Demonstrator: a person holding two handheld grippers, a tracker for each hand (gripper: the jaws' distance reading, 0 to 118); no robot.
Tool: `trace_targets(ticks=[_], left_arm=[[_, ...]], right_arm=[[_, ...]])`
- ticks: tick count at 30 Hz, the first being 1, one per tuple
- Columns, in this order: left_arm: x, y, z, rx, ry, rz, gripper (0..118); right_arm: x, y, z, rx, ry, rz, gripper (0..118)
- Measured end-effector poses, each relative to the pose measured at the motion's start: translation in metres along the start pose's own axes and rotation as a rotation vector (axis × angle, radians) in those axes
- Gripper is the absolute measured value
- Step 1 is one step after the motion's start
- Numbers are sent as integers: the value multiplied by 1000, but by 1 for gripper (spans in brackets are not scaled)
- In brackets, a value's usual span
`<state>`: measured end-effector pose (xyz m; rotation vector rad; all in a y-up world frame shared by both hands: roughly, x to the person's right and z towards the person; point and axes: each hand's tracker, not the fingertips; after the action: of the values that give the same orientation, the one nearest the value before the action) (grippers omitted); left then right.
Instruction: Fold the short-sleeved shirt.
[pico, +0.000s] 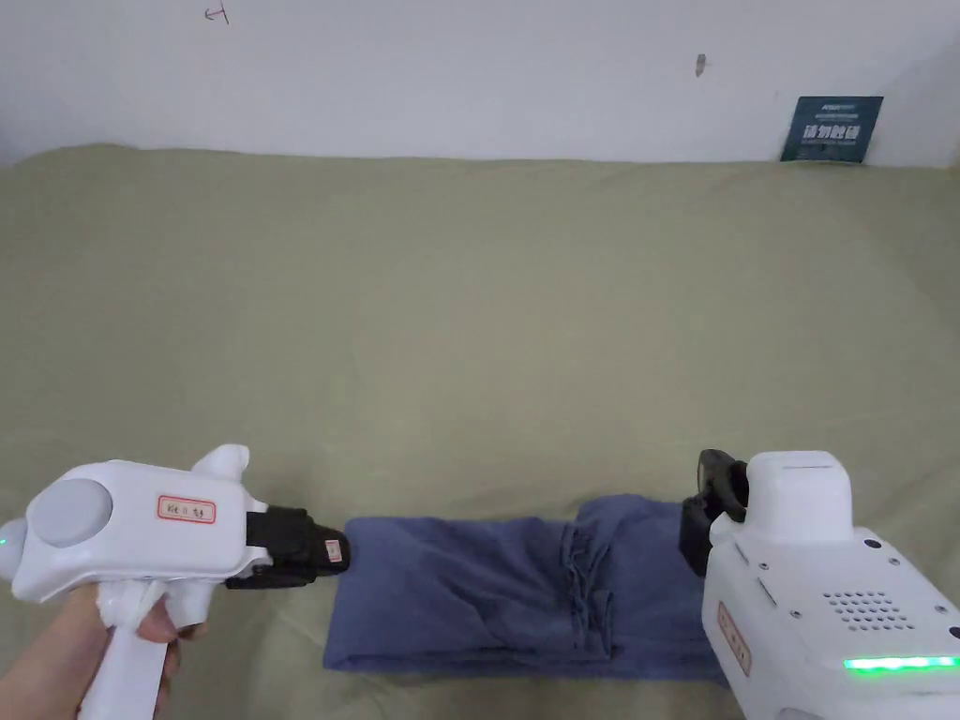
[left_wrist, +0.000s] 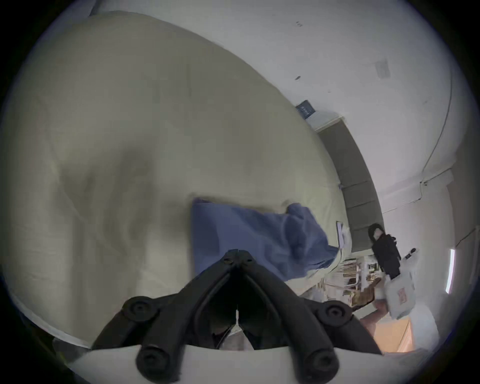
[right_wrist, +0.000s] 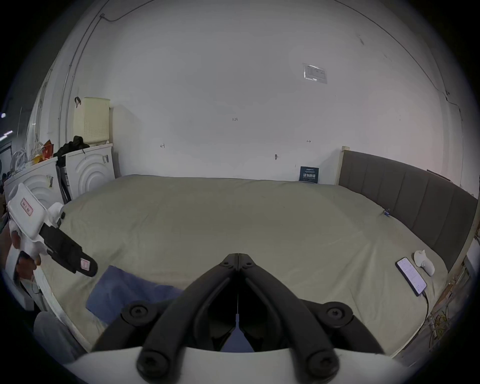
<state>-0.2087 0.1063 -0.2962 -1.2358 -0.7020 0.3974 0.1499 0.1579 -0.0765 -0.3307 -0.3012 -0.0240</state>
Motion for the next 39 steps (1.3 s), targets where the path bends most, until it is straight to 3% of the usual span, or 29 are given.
trace_targets(ticks=[1, 2, 3, 4, 5, 8, 11, 14, 15, 16, 17, 18, 24, 27, 29, 33, 39], left_arm=[[-5, -2, -2, 1, 2, 10, 2], [-9, -2, -4, -7, -7, 9, 13], [-9, -3, -8, -22, -26, 2, 42], [-11, -4, -13, -38, -72, 17, 85], [-13, -4, -20, -59, -108, 16, 118], [-20, 2, -40, -49, -120, 15, 115], [-29, 3, -68, -106, -284, 158, 106], [-23, 2, -83, -72, -309, 162, 103], [-20, 3, -85, -75, -316, 169, 93], [-17, 3, -87, -76, -288, 192, 67], [-13, 2, -88, -64, -201, 150, 11], [-11, 0, -88, -52, -126, 96, 11], [-13, -2, -35, -18, -123, 138, 11], [-14, -4, 19, 83, -6, 175, 11], [-13, -6, 57, 110, 66, 91, 11], [-1, -4, 105, 154, 180, 69, 11], [59, 2, 81, 109, 195, -21, 11]], right_arm=[[-1, 0, 0, -2, 3, -1, 1], [-2, 0, 0, -3, 5, -2, 1], [-3, 0, 1, -5, 6, -2, 1], [-4, 0, 1, -8, 7, -1, 1], [-4, 0, 1, -10, 8, 3, 1], [-4, -1, 1, -17, 7, 16, 1], [-2, -1, 2, -23, -2, 23, 1], [2, -1, 2, -27, -16, 23, 1], [4, 0, 4, -26, -18, 19, 1], [5, 1, 4, -24, -21, 19, 1], [6, 2, 5, -24, -25, 21, 1], [8, 2, 5, -24, -26, 23, 1], [16, 8, 9, -4, -35, 20, 1], [18, 11, 11, 8, -32, 10, 1], [18, 13, 12, 15, -20, 3, 1], [14, 14, 12, 27, 0, 4, 1], [5, 14, 13, 36, 19, -6, 1]])
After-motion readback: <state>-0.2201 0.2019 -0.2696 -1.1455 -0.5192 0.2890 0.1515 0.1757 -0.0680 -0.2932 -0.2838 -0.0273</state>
